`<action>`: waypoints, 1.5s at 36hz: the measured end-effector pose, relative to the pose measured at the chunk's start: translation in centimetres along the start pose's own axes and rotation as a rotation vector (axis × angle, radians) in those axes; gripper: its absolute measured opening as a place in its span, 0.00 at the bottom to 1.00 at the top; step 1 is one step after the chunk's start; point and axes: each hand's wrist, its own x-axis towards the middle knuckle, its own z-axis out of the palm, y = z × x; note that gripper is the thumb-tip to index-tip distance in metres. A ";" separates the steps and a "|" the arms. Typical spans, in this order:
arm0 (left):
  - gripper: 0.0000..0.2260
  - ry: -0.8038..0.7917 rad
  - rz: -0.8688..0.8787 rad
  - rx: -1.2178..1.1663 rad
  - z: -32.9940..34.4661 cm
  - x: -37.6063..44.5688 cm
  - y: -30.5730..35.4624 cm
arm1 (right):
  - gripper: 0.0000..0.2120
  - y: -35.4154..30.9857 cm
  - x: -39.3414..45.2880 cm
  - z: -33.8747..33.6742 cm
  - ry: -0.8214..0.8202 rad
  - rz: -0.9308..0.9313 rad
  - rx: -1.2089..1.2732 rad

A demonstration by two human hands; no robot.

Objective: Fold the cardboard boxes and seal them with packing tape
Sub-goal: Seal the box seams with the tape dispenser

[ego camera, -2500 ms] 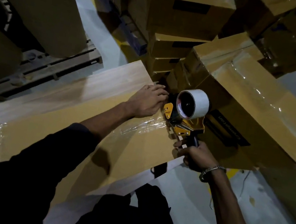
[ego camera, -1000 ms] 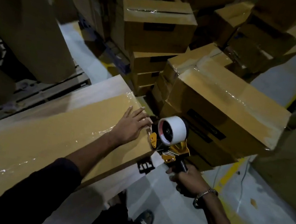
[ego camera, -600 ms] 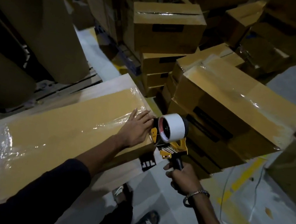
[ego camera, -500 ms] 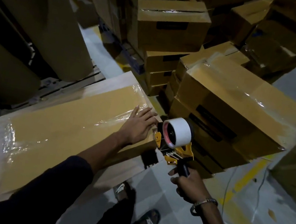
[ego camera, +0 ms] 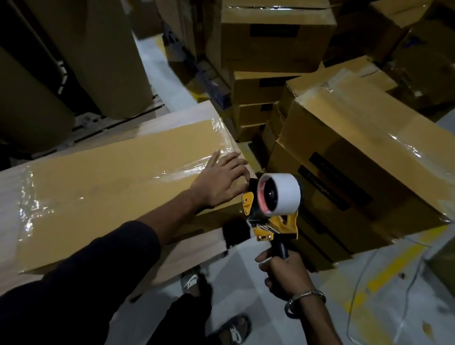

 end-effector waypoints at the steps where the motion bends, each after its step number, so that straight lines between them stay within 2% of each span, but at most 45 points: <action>1: 0.20 0.008 0.000 0.001 0.0 0.0 0.1 | 0.08 0.1 0.0 0.1 -0.011 0.033 0.044; 6: 0.19 0.026 -0.016 -0.020 -0.3 0.0 0.5 | 0.15 2.2 -0.4 1.0 -0.076 0.208 0.133; 12: 0.20 0.025 -0.022 -0.026 -0.6 0.0 0.9 | 0.13 5.6 -0.5 1.4 -0.047 0.258 0.230; 18: 0.26 -0.045 0.026 0.127 -0.6 -0.5 1.3 | 0.08 6.3 -0.4 0.9 0.034 0.229 0.287; 23: 0.23 -0.082 0.104 0.196 0.0 -1.5 4.3 | 0.07 5.2 -0.3 0.4 0.042 0.204 0.303; 26: 0.19 -0.172 0.142 0.381 1.3 -1.8 5.6 | 0.07 4.8 -0.3 0.4 0.049 0.190 0.286; 29: 0.23 -0.214 0.156 0.501 1.7 -1.8 6.3 | 0.07 4.3 -0.7 0.4 0.057 0.177 0.280; 32: 0.26 -0.204 0.158 0.491 1.6 -1.5 6.0 | 0.06 3.7 -1.0 0.2 0.086 0.149 0.246; 35: 0.30 -0.169 0.138 0.379 1.6 -1.8 5.5 | 0.05 2.9 -1.6 0.1 0.134 0.100 0.187; 39: 0.28 -0.056 -0.045 -0.018 0.5 -3.9 6.1 | 0.01 1.4 -3.0 0.0 0.190 -0.010 0.060; 43: 0.25 0.077 -0.204 -0.252 -0.9 -9.8 4.9 | 0.12 -0.5 -4.3 0.9 0.257 -0.217 -0.161; 45: 0.23 0.154 -0.285 -0.336 -1.8 -13.4 3.7 | 0.10 -1.8 -5.3 2.2 0.276 -0.313 -0.237; 54: 0.20 0.474 -0.694 -0.206 -4.5 -31.4 -3.9 | 0.12 -4.4 -8.2 13.7 0.270 -0.656 -0.624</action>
